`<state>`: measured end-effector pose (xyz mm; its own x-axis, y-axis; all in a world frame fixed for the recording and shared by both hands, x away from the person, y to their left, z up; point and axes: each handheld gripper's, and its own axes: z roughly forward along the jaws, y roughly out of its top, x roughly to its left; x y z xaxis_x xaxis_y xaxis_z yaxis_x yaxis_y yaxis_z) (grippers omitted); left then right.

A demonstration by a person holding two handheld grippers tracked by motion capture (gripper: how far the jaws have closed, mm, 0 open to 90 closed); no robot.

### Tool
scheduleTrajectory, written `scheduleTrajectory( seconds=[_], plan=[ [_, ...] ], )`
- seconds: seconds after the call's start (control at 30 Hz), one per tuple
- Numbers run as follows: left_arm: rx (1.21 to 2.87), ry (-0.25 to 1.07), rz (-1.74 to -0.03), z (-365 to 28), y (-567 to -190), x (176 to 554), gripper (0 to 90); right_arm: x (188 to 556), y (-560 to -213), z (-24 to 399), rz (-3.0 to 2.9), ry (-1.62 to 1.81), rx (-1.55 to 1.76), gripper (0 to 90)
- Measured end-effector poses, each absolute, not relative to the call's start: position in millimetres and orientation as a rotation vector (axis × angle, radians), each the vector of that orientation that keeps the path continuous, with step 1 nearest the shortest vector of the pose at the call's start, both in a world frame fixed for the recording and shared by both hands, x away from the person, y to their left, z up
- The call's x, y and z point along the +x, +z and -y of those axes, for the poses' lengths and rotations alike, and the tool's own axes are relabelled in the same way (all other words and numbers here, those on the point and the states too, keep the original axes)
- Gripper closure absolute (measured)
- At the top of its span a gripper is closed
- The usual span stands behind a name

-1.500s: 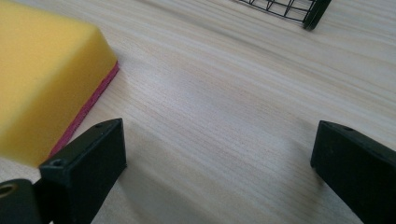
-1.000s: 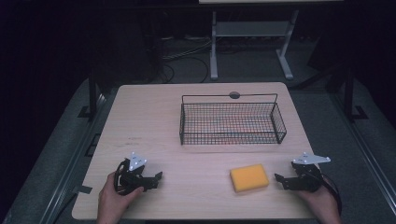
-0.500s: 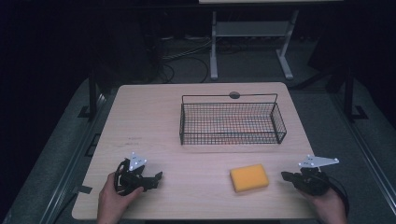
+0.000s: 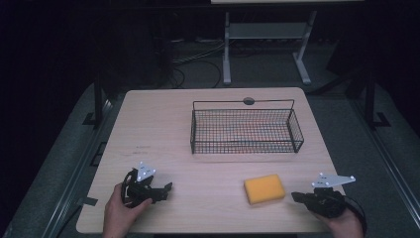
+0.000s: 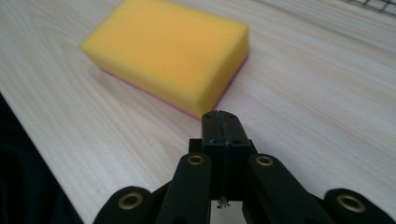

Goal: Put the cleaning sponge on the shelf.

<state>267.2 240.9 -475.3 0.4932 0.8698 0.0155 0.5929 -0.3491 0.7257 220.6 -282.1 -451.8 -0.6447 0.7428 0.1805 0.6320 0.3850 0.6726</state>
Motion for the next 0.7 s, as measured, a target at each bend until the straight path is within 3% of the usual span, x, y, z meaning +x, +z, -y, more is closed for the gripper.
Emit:
scheduleTrajectory(
  seconds=[0.7],
  plan=[
    [2.072,0.534,-1.198,-241,-475,267,12.8,227,-461,261,-2.595,1.066,1.184,89.8]
  ],
)
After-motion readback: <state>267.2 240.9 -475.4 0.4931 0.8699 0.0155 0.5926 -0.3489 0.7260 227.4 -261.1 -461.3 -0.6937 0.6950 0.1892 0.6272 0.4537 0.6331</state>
